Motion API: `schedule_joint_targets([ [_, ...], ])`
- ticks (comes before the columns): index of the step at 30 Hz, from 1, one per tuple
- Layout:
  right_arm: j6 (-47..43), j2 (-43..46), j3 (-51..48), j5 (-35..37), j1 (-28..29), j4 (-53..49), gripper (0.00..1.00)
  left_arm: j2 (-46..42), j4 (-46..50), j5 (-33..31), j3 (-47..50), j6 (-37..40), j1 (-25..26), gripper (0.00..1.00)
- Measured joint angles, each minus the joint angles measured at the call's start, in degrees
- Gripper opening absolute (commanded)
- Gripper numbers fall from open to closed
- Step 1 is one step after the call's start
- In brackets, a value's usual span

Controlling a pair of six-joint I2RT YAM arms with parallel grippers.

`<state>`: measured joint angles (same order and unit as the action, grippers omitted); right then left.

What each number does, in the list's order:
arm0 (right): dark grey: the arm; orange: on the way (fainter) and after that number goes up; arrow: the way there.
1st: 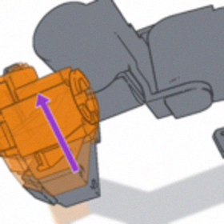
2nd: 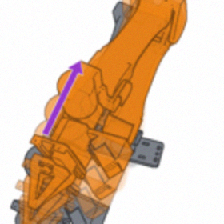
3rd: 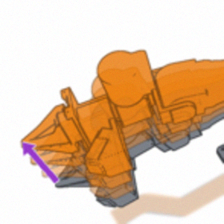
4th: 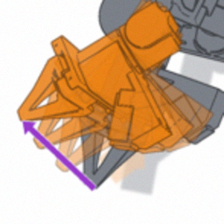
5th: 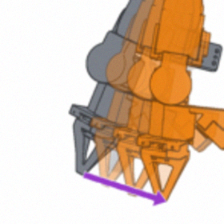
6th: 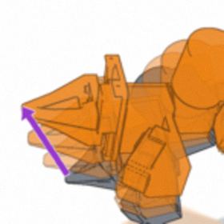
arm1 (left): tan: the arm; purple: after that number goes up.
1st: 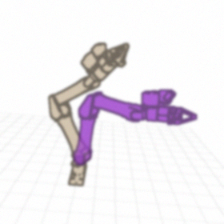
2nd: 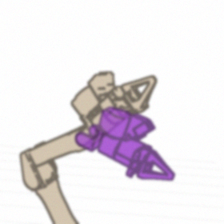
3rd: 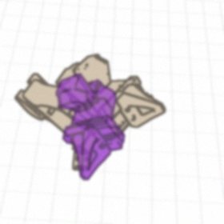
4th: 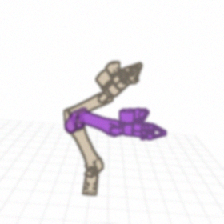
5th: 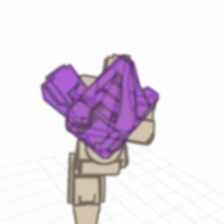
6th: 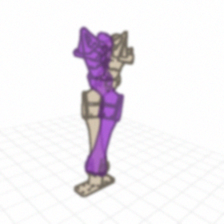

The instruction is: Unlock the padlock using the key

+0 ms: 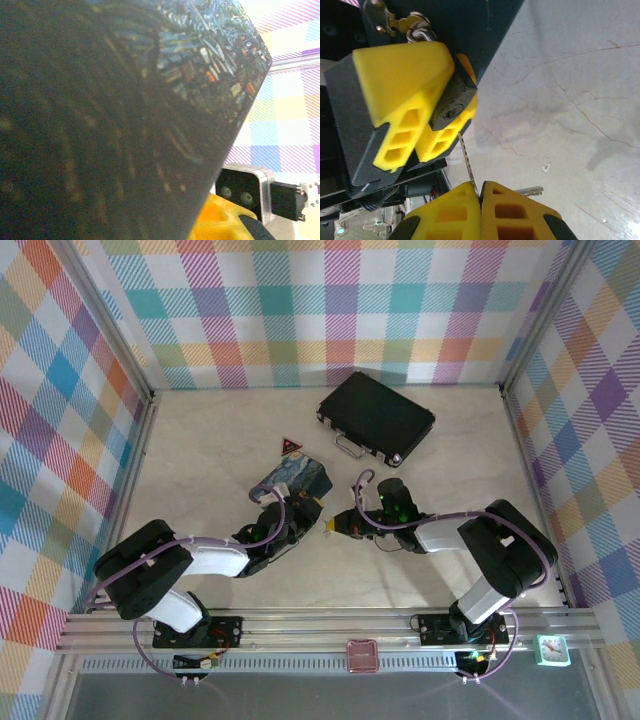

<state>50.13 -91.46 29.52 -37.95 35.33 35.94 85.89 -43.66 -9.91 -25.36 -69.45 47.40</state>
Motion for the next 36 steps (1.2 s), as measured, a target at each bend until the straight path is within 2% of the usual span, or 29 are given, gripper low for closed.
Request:
schedule_joint_targets([
  [14,-0.02,2.82,0.33,-0.02,0.0,-1.73,0.0,0.94,-0.24,-0.2,0.37,0.04,0.09,0.0],
  [30,-0.02,-0.31,0.13,0.87,0.0,-0.72,0.0,0.87,-0.22,-0.63,0.46,0.07,0.2,0.0],
  [36,-1.77,2.4,0.22,0.87,0.0,-4.28,0.0,-1.01,1.6,-0.72,0.46,1.16,0.2,0.0],
])
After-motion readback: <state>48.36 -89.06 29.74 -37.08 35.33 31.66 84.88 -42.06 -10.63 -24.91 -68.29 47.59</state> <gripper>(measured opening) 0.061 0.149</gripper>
